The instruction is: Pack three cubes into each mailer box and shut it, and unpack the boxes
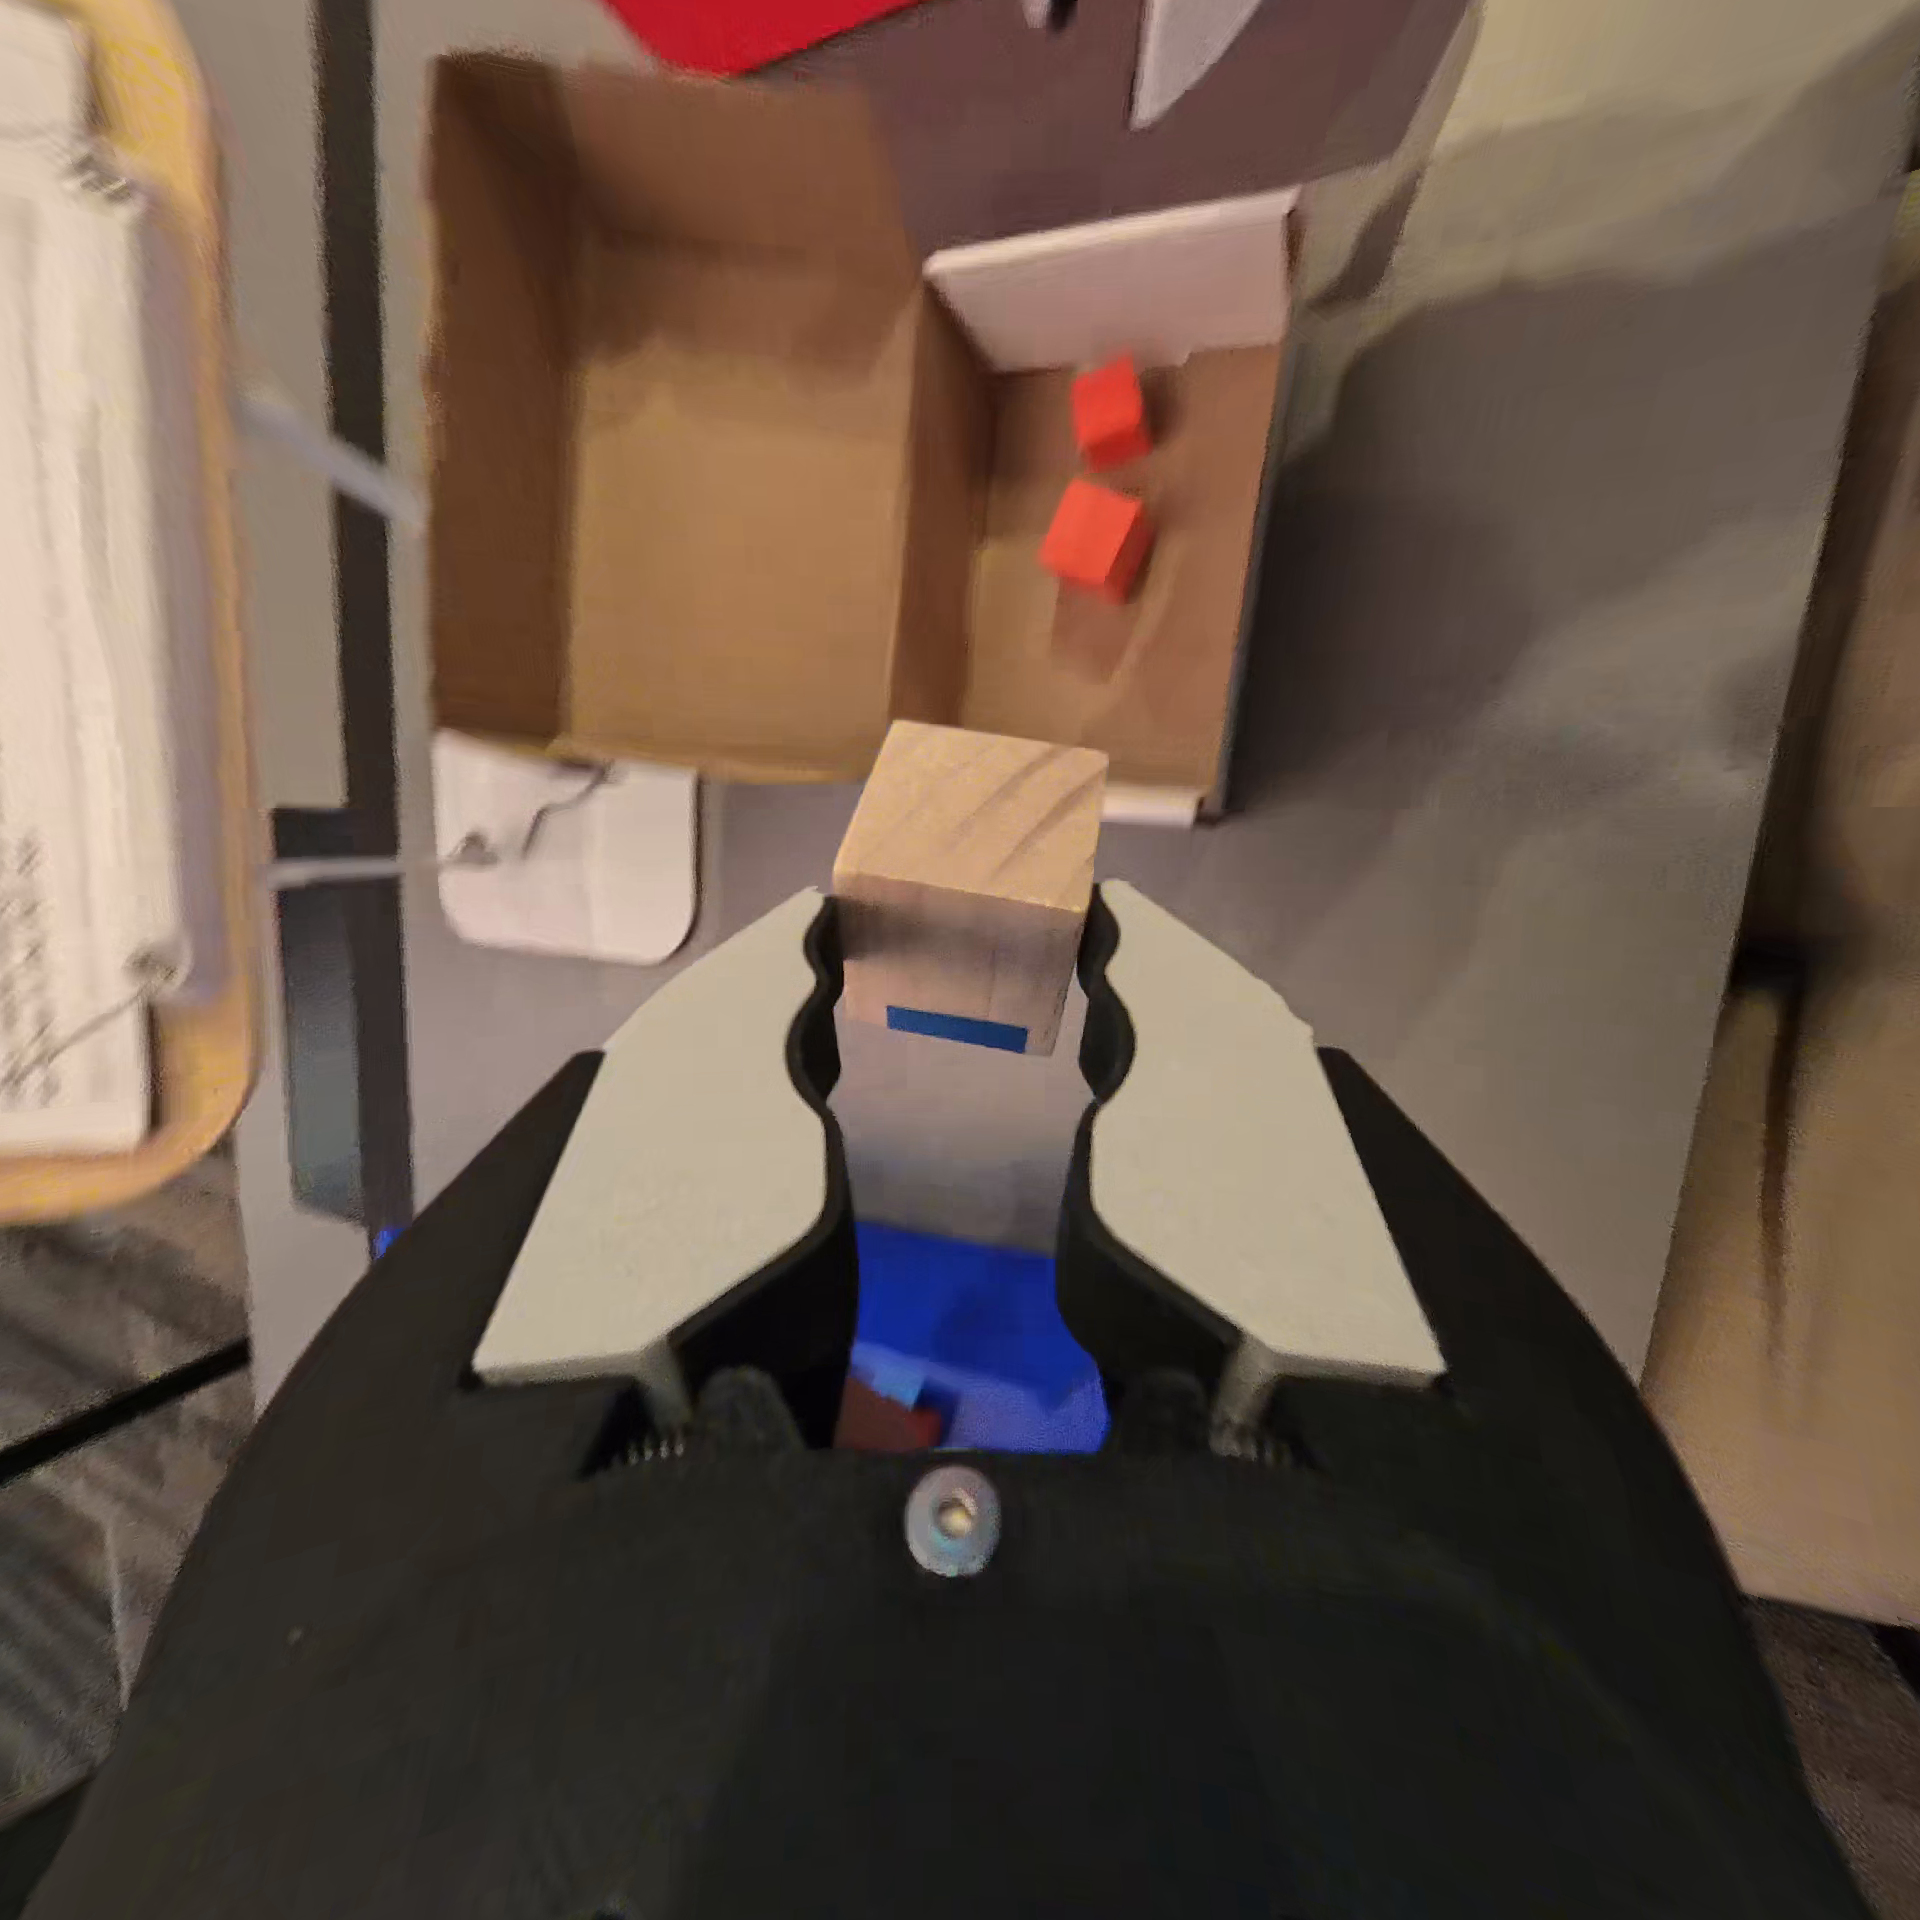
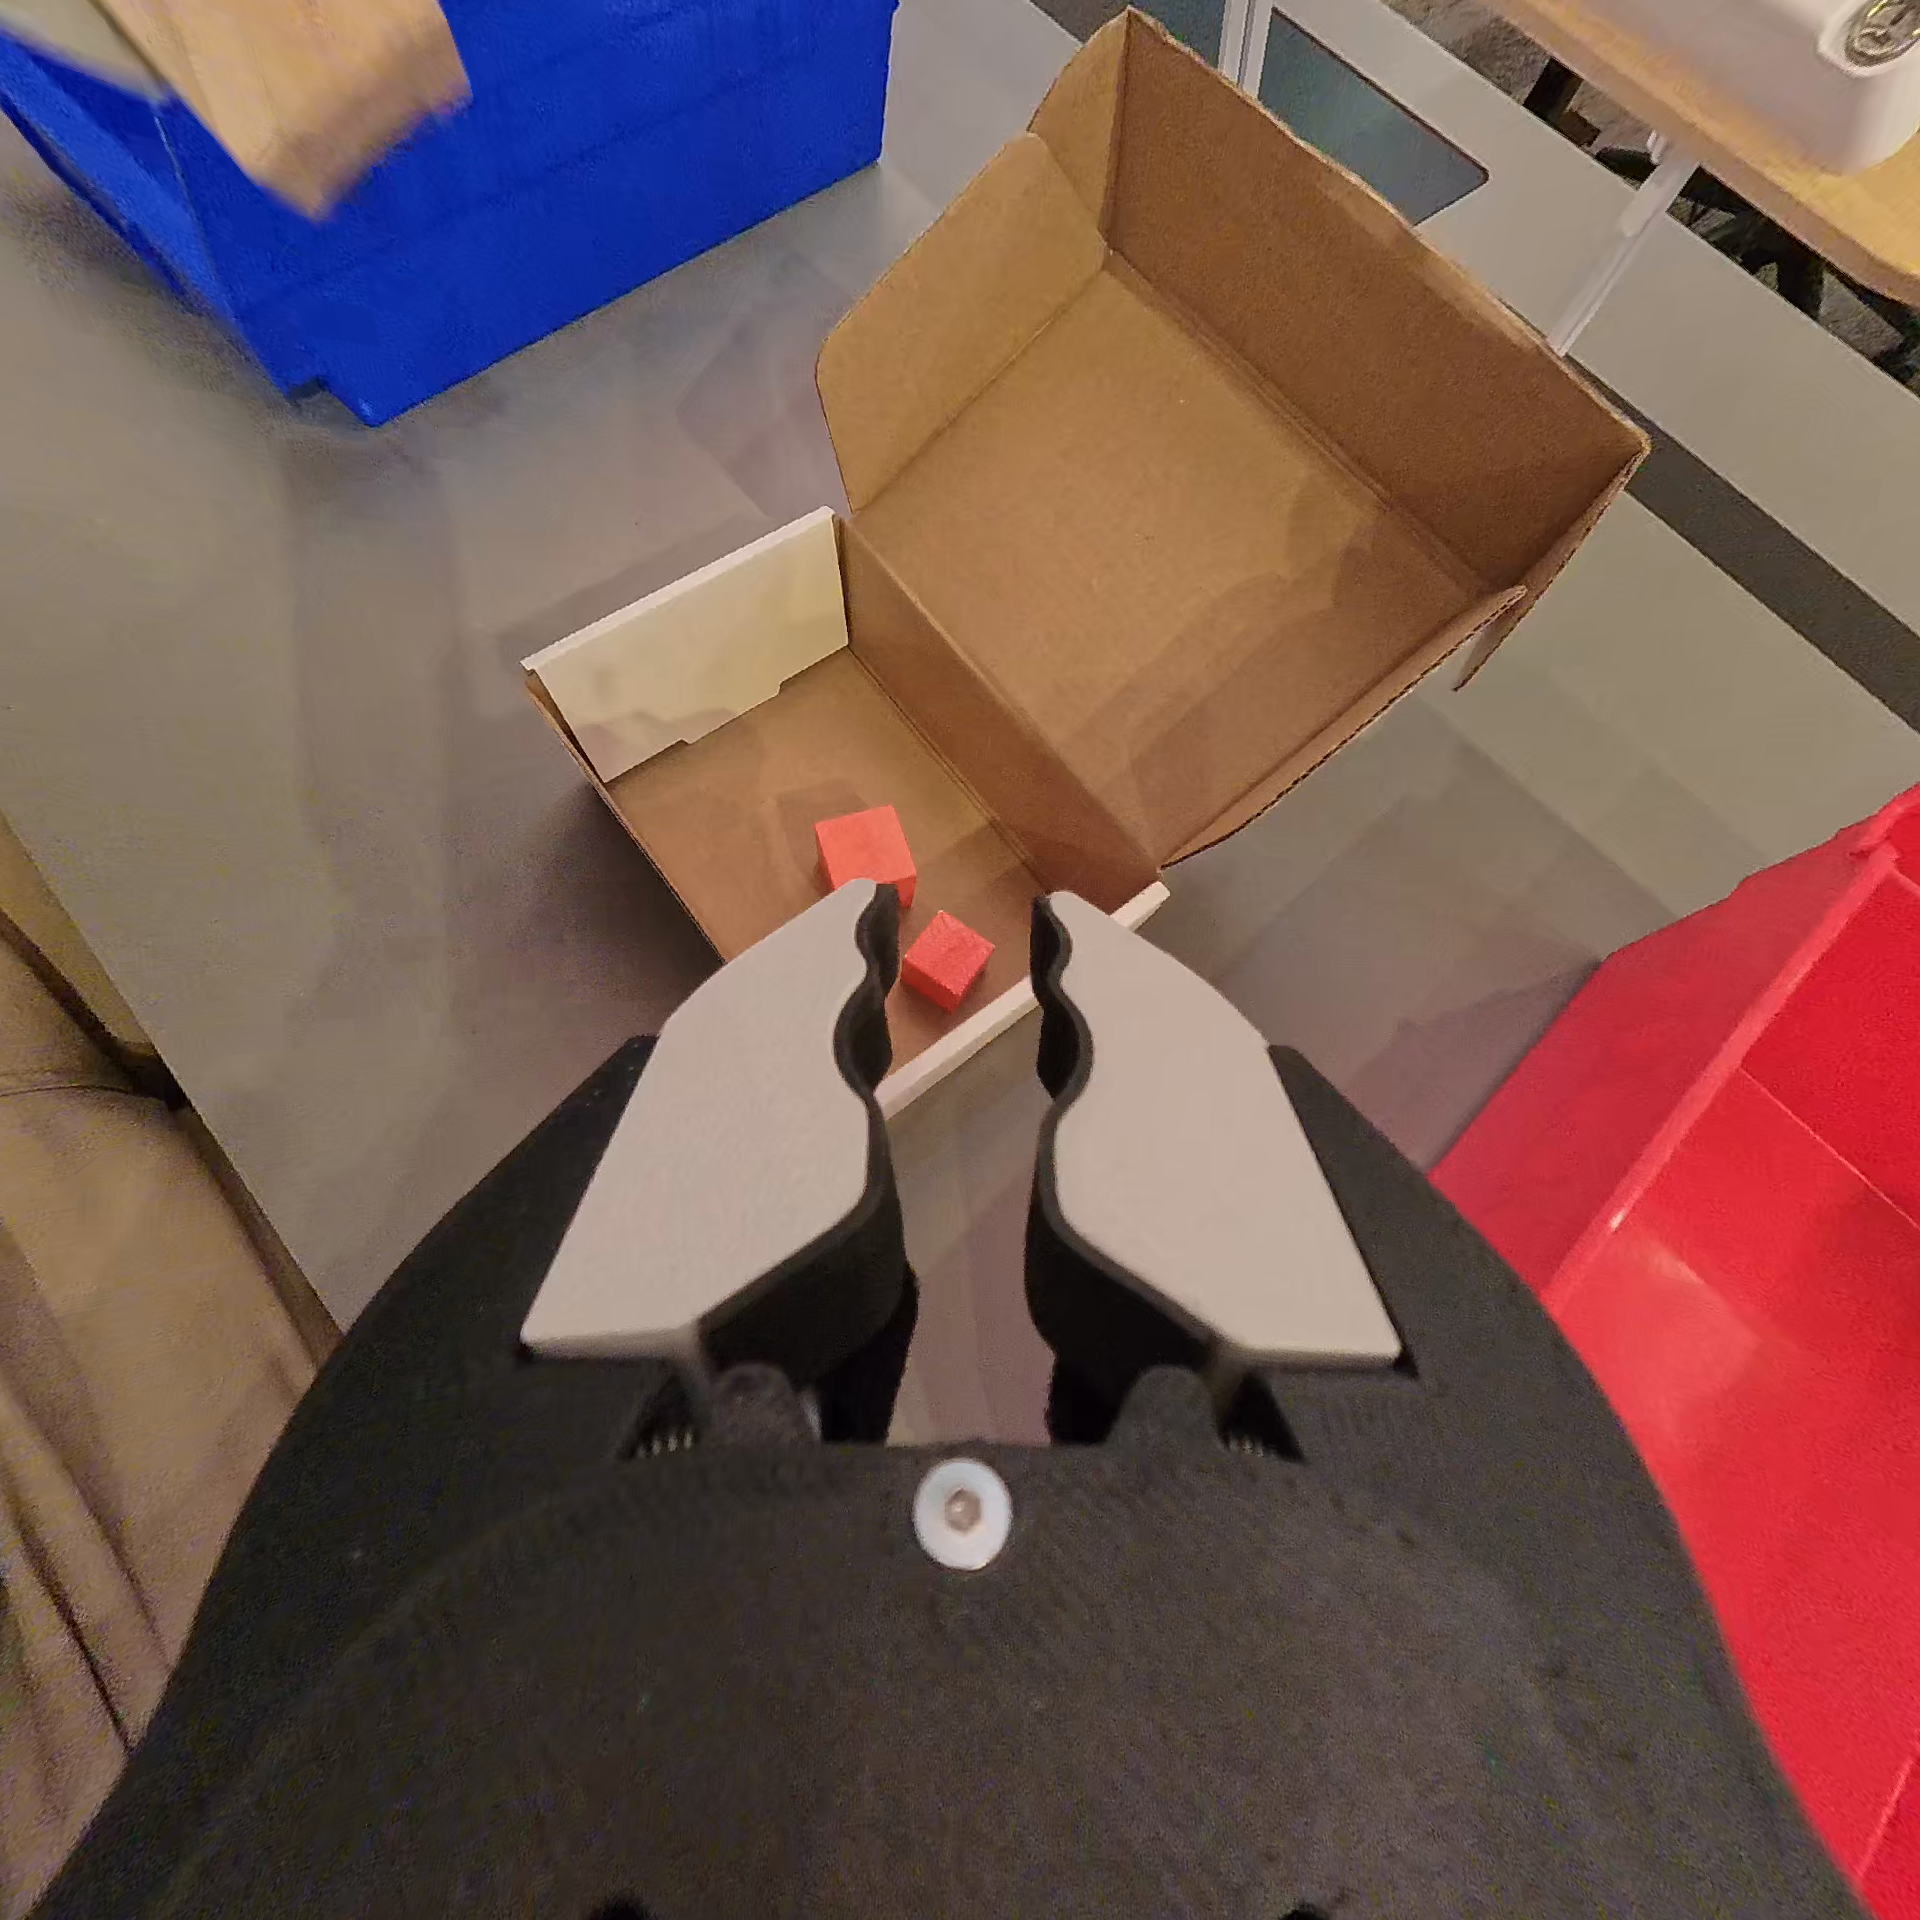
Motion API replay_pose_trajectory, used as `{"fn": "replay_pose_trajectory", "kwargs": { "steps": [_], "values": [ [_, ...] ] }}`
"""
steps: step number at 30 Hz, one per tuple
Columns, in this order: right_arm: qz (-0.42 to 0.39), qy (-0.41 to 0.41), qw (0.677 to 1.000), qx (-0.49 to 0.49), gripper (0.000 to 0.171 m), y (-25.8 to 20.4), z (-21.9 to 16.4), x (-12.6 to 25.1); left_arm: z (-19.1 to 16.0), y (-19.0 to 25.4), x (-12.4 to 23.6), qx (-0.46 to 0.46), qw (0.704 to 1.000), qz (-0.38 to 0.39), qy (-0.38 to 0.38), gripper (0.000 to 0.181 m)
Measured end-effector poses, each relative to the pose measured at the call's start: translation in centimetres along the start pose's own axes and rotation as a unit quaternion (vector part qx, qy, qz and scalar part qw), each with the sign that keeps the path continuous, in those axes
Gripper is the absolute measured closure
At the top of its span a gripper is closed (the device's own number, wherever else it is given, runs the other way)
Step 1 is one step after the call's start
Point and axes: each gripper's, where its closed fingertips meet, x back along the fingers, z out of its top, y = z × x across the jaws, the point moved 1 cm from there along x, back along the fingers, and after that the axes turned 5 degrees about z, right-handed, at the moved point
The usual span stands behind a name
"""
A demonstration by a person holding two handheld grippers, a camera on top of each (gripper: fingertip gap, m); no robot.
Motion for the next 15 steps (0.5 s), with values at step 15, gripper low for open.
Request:
{"fn": "replay_pose_trajectory", "kwargs": {
  "steps": [15],
  "values": [
    [0.005, -0.01, 1.0, -0.002, 0.148, 0.1, -0.6, -0.2, -0.7, 3.8, -12.6, -0.065, 0.972, -0.095, -0.204, 0.138]
  ]
}}
